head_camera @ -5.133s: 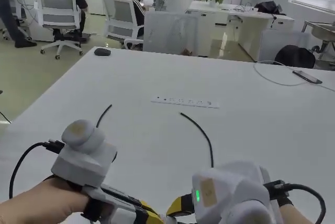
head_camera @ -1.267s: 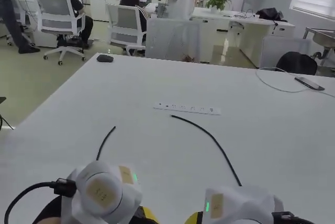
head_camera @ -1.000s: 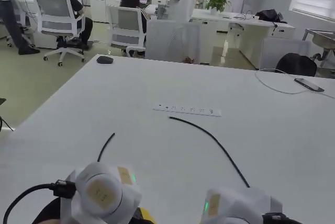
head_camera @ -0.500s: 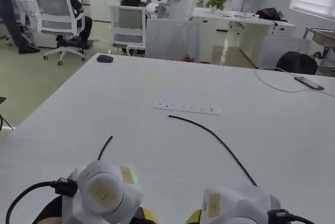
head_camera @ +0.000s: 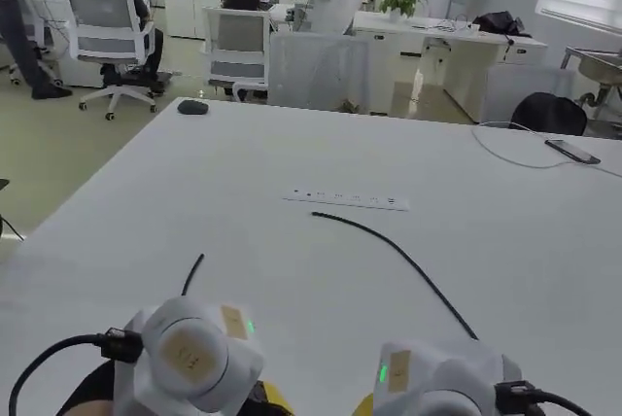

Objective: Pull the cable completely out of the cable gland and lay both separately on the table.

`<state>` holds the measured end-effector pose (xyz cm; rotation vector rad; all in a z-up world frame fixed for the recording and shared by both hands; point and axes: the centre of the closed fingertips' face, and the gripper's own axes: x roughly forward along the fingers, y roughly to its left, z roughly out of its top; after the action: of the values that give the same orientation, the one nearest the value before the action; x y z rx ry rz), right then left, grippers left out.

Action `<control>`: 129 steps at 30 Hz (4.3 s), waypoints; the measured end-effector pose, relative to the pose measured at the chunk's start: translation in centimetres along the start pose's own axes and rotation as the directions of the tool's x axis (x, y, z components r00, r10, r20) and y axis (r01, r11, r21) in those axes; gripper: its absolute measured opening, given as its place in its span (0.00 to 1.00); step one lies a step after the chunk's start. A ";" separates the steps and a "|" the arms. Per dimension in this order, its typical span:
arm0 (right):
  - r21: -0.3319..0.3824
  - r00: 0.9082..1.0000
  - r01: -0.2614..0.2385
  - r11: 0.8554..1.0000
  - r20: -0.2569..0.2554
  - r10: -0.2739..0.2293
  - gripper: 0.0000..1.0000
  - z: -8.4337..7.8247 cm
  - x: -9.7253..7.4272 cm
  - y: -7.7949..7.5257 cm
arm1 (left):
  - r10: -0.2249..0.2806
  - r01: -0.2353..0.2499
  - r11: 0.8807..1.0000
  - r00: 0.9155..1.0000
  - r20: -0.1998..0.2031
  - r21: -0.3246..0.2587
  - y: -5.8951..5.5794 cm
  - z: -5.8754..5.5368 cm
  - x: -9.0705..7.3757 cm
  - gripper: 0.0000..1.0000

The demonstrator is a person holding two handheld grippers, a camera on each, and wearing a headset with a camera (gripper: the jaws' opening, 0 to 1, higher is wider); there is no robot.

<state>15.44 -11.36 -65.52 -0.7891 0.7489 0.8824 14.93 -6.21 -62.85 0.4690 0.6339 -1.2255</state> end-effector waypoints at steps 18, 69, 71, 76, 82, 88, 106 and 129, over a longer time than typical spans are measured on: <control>-0.071 0.984 -0.067 0.995 0.163 0.078 0.21 3.4 -0.6 1.7 | -0.026 0.026 1.000 1.000 -0.001 0.017 -0.7 0.1 0.1 0.16; 0.101 0.994 0.012 0.995 -0.108 -0.001 0.05 -2.4 0.3 -0.6 | 0.005 -0.005 1.000 1.000 -0.010 -0.004 0.1 -0.3 0.0 0.16; 0.112 0.994 0.005 0.994 -0.107 0.007 0.05 -2.5 0.5 -0.6 | 0.003 -0.003 1.000 1.000 -0.010 -0.007 0.1 -0.3 0.0 0.16; 0.052 0.999 -0.038 0.998 -0.034 0.040 0.20 -0.6 0.7 0.4 | -0.007 0.007 1.000 1.000 -0.019 -0.002 -0.1 -0.5 0.0 0.16; -0.065 0.986 -0.070 0.995 0.146 0.079 0.21 3.3 -0.3 1.7 | -0.014 0.014 1.000 1.000 -0.017 0.003 -0.3 -0.4 0.1 0.16; -0.108 0.976 -0.102 0.989 0.181 0.120 0.06 4.0 -0.7 2.6 | -0.027 0.027 1.000 1.000 -0.008 0.012 -0.6 -0.2 0.1 0.16; 0.050 0.994 0.025 0.998 -0.106 -0.020 0.05 -2.2 0.2 -0.7 | 0.004 -0.004 1.000 1.000 -0.005 -0.012 0.1 -0.1 0.0 0.16; -0.070 0.984 -0.035 0.997 0.171 0.047 0.06 3.5 -0.7 1.0 | 0.003 -0.003 1.000 1.000 0.014 0.027 -0.2 0.4 0.0 0.16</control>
<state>15.06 -8.28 -63.53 -0.7477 0.5874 1.0037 14.86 -6.52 -62.54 0.4829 0.6050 -1.2349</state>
